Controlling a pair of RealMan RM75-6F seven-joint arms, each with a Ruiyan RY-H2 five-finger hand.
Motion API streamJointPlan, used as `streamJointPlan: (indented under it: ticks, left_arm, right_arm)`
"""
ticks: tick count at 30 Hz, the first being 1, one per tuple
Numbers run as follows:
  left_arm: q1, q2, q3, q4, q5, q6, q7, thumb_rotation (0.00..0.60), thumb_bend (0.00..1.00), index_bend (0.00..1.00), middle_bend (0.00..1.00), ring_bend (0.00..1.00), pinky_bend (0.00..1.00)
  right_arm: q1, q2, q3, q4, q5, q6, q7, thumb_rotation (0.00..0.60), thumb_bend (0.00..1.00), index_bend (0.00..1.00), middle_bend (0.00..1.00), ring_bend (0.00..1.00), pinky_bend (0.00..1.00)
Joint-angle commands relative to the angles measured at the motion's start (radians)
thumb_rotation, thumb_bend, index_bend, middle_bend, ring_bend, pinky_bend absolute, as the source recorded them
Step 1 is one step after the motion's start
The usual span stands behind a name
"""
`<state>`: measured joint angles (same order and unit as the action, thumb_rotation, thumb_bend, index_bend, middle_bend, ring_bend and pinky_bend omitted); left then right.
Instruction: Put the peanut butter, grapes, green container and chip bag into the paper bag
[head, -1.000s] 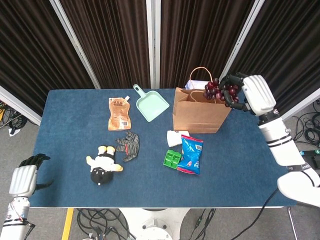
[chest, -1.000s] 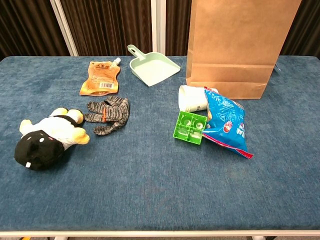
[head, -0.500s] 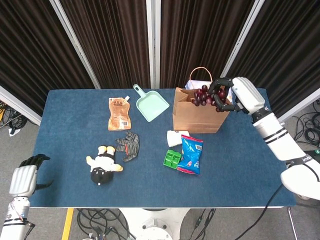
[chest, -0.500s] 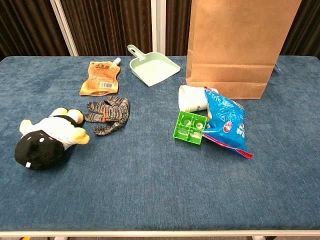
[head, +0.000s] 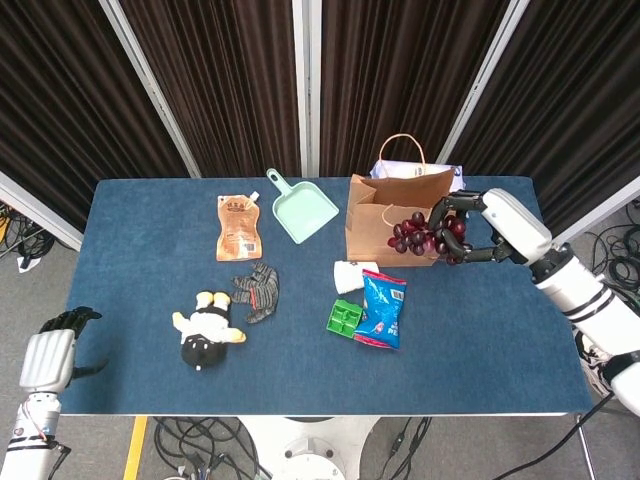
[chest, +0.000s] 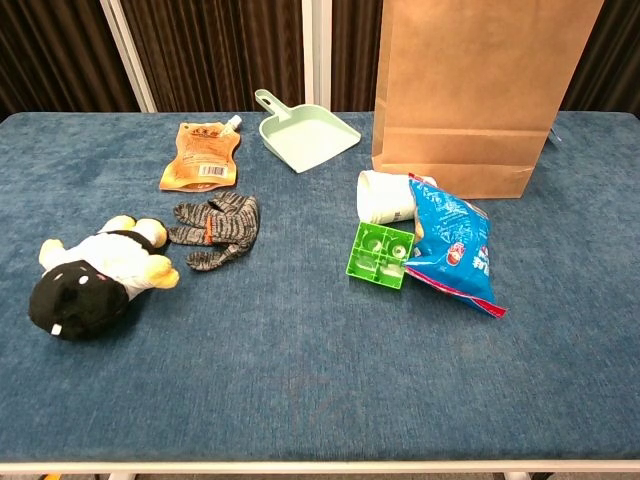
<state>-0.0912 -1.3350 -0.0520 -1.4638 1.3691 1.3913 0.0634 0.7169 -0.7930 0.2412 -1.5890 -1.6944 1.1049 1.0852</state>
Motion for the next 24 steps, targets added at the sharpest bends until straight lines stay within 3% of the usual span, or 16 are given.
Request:
streamJointPlan:
  ticks: [1, 6, 14, 24]
  left_arm:
    - [-0.001, 0.0, -0.001, -0.001, 0.002, 0.001, 0.002, 0.6, 0.08, 0.35, 0.34, 0.26, 0.28]
    - [-0.006, 0.001, -0.001, -0.006, 0.003, -0.005, 0.008, 0.6, 0.08, 0.35, 0.34, 0.26, 0.28]
    - [-0.006, 0.004, -0.001, -0.013, -0.004, -0.007, 0.016, 0.6, 0.08, 0.35, 0.34, 0.26, 0.28]
    - [-0.006, 0.005, 0.0, -0.015, -0.012, -0.014, 0.021, 0.6, 0.08, 0.35, 0.34, 0.26, 0.28]
  right_arm:
    - [-0.017, 0.013, -0.006, 0.007, -0.001, 0.038, 0.025, 0.6, 0.48, 0.54, 0.55, 0.42, 0.58]
    - [-0.015, 0.003, 0.004, 0.031, 0.05, 0.037, -0.017, 0.6, 0.48, 0.54, 0.55, 0.43, 0.58]
    - [0.065, -0.087, 0.065, 0.103, 0.277, -0.125, -0.268, 0.6, 0.48, 0.54, 0.55, 0.43, 0.57]
    - [0.18, -0.193, 0.074, 0.211, 0.442, -0.359, -0.47, 0.6, 0.48, 0.53, 0.55, 0.43, 0.57]
